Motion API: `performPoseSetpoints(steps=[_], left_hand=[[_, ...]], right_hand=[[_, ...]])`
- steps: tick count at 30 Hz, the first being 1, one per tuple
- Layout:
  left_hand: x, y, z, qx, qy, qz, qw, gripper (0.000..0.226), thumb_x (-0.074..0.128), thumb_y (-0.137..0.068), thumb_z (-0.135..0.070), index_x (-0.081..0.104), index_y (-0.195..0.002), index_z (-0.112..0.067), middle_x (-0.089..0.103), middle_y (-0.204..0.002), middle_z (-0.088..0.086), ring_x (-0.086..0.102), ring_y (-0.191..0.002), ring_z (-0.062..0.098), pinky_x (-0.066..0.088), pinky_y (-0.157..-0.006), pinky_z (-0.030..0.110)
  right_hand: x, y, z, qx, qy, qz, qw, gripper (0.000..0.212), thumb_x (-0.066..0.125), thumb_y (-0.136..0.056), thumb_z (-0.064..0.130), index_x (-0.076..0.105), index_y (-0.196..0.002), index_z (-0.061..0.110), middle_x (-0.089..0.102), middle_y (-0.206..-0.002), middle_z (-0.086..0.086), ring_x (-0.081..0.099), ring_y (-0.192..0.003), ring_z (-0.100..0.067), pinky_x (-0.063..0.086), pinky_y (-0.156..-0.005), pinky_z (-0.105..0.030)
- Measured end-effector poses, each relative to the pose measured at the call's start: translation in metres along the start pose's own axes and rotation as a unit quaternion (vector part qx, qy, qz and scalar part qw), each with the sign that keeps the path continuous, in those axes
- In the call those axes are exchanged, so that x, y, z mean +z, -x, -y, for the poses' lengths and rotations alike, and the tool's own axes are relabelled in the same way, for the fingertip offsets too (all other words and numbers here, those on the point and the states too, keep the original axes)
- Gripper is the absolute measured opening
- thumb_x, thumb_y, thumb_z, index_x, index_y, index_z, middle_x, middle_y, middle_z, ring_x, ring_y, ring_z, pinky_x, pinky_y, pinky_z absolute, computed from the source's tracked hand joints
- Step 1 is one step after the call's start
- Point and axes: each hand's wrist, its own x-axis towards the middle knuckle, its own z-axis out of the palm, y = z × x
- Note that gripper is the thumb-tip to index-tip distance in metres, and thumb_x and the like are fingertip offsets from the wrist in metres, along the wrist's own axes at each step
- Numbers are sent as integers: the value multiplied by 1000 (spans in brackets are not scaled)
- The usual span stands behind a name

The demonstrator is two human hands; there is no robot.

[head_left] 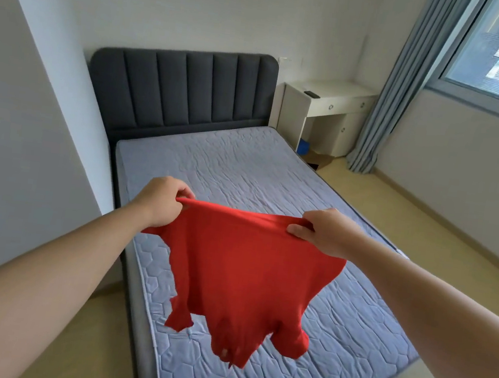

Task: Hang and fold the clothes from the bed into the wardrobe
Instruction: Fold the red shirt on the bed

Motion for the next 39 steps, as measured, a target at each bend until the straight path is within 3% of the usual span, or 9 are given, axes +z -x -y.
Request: performPoseSetpoints(steps=[5, 10, 14, 17, 20, 26, 32, 36, 39], left_hand=[[9, -2, 1, -24, -32, -19, 999, 26, 54, -99, -26, 63, -77, -16, 65, -79, 4, 59, -78, 25, 37, -61, 31], [18, -7, -12, -23, 37, -31, 999, 30, 45, -104, -25, 52, -76, -15, 58, -72, 5, 54, -72, 26, 33, -55, 31], [19, -7, -19, 31, 85, -7, 996, 36, 61, -92, -53, 53, -92, -18, 59, -78, -3, 57, -70, 16, 37, -54, 25], [14, -11, -17, 80, -16, 70, 994, 48, 85, -73, -39, 50, -103, -26, 58, -92, -10, 60, -84, 13, 44, -61, 28], [12, -15, -12, 78, -201, 24, 976, 27, 63, -80, -5, 50, -96, -21, 52, -93, 0, 58, -85, 29, 45, -63, 35], [29, -18, -20, 25, -238, -29, 971, 22, 46, -79, 7, 58, -82, -11, 58, -84, 10, 55, -72, 32, 39, -57, 32], [44, -23, -24, -52, -225, -22, 973, 11, 45, -81, -1, 51, -84, -10, 61, -88, 16, 53, -73, 34, 41, -61, 35], [40, -34, -28, -245, -26, -15, 969, 38, 55, -92, -35, 50, -118, -7, 58, -120, 19, 61, -101, 40, 51, -77, 44], [33, -37, -45, -372, 441, 64, 814, 46, 69, -89, -44, 57, -120, -13, 52, -120, 8, 63, -99, 35, 59, -70, 48]], right_hand=[[-4, 7, -17, -31, 62, 4, 998, 34, 54, -91, 60, 43, -86, 29, 49, -77, 10, 50, -70, -12, 45, -60, -33], [-2, 6, -25, 20, 35, -64, 997, 15, 43, -102, 32, 39, -90, 24, 47, -72, 4, 46, -61, -12, 30, -47, -29], [-5, 3, -25, 57, -40, -121, 990, 12, 39, -96, 10, 35, -90, 19, 49, -68, -5, 49, -54, -20, 28, -43, -28], [-8, 5, -33, 37, -30, -127, 991, 25, 52, -99, 36, 31, -92, 23, 52, -72, -1, 49, -56, -16, 30, -43, -28], [-10, 9, -48, 32, 82, -96, 991, 51, 62, -85, 63, 27, -93, 26, 48, -70, 7, 48, -55, -12, 32, -43, -28], [-7, 1, -54, 31, 124, -130, 983, 53, 67, -87, 50, 19, -92, 28, 44, -67, 8, 46, -50, -12, 28, -40, -26], [-5, -5, -54, 75, 102, -121, 985, 29, 58, -94, 43, 39, -95, 20, 47, -69, 6, 49, -56, -15, 37, -47, -29], [-20, -3, -29, 131, -208, 77, 966, 40, 68, -79, 63, 69, -90, 24, 71, -80, 4, 70, -77, -19, 53, -64, -30], [-28, 2, 1, 162, -467, 159, 855, 50, 72, -73, 66, 76, -97, 22, 77, -89, -1, 75, -82, -24, 60, -77, -44]])
